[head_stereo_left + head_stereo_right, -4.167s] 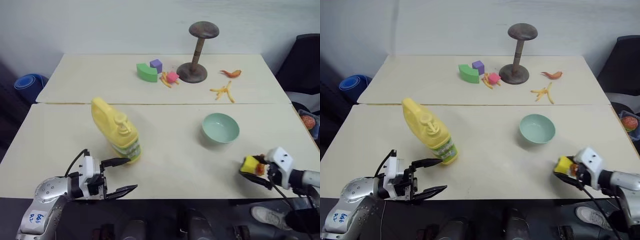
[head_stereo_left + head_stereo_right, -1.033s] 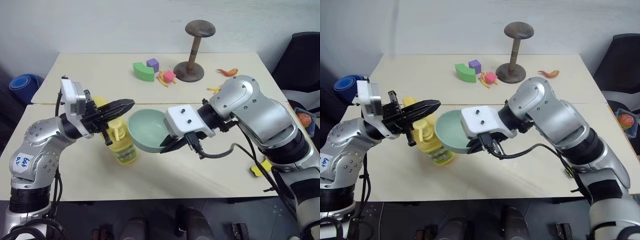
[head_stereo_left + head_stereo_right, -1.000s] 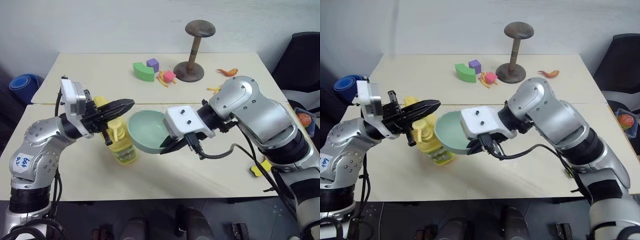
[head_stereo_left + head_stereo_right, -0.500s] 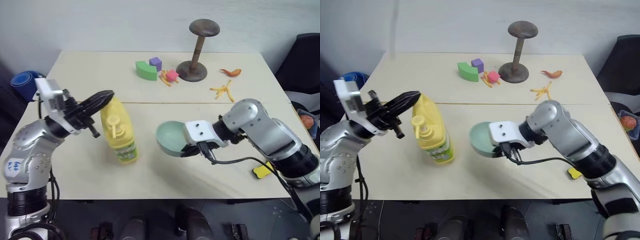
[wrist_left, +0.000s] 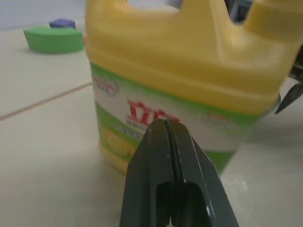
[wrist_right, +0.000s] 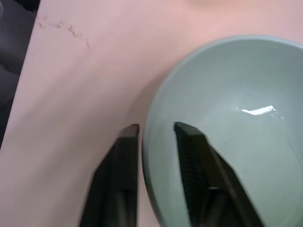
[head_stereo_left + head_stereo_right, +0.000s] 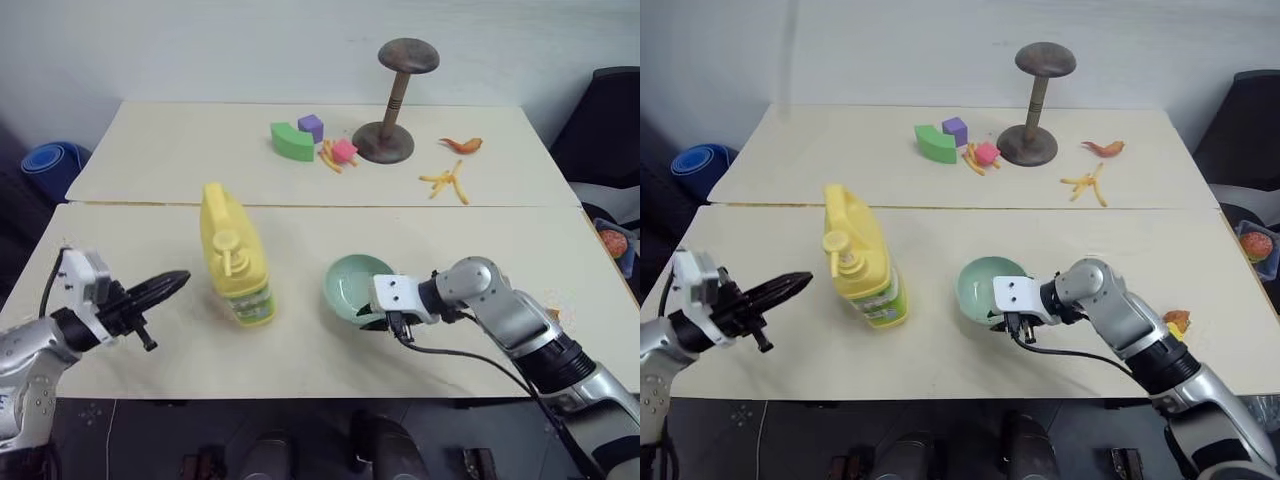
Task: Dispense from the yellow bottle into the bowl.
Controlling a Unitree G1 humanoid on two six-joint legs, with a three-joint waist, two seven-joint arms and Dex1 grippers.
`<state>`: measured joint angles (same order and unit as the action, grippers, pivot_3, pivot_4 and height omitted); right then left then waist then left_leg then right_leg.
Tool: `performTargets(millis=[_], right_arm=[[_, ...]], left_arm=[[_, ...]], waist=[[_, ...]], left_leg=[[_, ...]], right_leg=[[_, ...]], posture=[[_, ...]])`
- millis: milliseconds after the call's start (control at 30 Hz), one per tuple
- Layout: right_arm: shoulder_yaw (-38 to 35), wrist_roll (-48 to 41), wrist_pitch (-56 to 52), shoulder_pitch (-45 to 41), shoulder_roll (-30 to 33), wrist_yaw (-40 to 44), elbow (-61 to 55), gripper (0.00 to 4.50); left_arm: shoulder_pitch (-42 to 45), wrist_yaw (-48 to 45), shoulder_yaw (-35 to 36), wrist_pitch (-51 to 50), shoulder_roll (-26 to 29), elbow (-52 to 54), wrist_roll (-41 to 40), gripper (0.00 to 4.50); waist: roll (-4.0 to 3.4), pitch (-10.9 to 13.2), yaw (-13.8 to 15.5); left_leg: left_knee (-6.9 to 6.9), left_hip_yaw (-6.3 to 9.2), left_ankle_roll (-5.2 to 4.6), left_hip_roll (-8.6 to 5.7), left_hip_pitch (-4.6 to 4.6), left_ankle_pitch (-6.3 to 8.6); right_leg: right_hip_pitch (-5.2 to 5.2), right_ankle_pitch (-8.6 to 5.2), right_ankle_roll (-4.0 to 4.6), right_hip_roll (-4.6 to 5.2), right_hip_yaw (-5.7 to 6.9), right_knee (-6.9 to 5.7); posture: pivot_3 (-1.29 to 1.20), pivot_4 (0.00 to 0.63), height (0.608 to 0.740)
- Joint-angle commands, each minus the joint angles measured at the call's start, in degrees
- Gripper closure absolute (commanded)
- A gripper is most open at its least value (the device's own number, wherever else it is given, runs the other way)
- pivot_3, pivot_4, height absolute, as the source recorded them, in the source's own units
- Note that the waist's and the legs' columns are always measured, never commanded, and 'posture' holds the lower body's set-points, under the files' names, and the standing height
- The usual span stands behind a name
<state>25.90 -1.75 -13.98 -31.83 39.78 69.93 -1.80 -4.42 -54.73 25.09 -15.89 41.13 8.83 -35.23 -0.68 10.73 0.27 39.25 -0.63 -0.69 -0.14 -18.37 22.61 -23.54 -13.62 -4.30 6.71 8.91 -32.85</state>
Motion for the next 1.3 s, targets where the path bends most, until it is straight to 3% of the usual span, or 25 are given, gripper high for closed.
performTargets(millis=[33,233,500,900,1000,1300], right_arm=[[-6.6,-5.1,4.2,2.8,-1.0,-1.2,-2.6,2.07],[-14.2,-10.2,6.8,11.8,0.0,-2.6,-5.2,0.03],[-16.0,-9.5,14.9,16.8,-3.4,-6.7,1.7,0.03],[-13.3,-5.4,27.9,13.7,-10.0,-7.1,15.8,0.03],[-11.9,-2.7,28.3,11.9,-11.0,-8.7,17.8,0.63],[-10.9,-0.3,27.6,11.5,-11.5,-10.4,16.4,3.88]], left_arm=[[-2.0,-1.7,-1.8,3.1,-0.3,2.1,2.2,4.5],[-4.5,-5.2,-6.3,7.4,-0.4,-1.2,6.3,4.5],[-2.0,-5.1,-9.9,9.0,-1.8,-4.5,8.5,4.5],[2.8,-6.0,-14.4,10.6,-3.8,-11.5,10.5,4.5],[4.1,-7.1,-15.6,12.2,-4.6,-14.3,11.1,4.5],[4.0,-6.8,-15.4,13.6,-5.8,-16.0,10.6,4.5]], waist=[[0.0,0.0,0.0],[0.0,0.0,0.0],[-0.02,0.0,-0.2],[-0.04,0.0,-0.3],[-0.05,0.0,-0.3],[-0.06,0.0,-0.3]], left_leg=[[0.0,0.0,0.0,0.01,0.01,0.0],[-0.01,0.02,0.02,0.09,0.04,0.03],[-0.01,-0.07,-0.03,0.13,0.07,0.06],[-0.01,-0.15,-0.05,0.14,0.12,0.05],[-0.01,-0.16,-0.04,0.16,0.14,0.05],[-0.01,-0.16,-0.04,0.15,0.12,0.05]], right_leg=[[0.01,0.0,0.0,0.03,0.0,0.0],[0.03,-0.02,0.05,0.09,0.01,-0.02],[0.02,0.0,0.12,0.1,-0.01,-0.06],[0.02,0.01,0.13,0.06,-0.02,-0.12],[0.01,0.01,0.14,0.05,-0.03,-0.14],[0.01,0.01,0.14,0.07,-0.02,-0.13]], posture=[[0.0,0.15,0.74],[0.0,0.15,0.74],[0.0,0.15,0.74],[0.0,0.15,0.74],[0.0,0.15,0.74],[0.0,0.15,0.74]])
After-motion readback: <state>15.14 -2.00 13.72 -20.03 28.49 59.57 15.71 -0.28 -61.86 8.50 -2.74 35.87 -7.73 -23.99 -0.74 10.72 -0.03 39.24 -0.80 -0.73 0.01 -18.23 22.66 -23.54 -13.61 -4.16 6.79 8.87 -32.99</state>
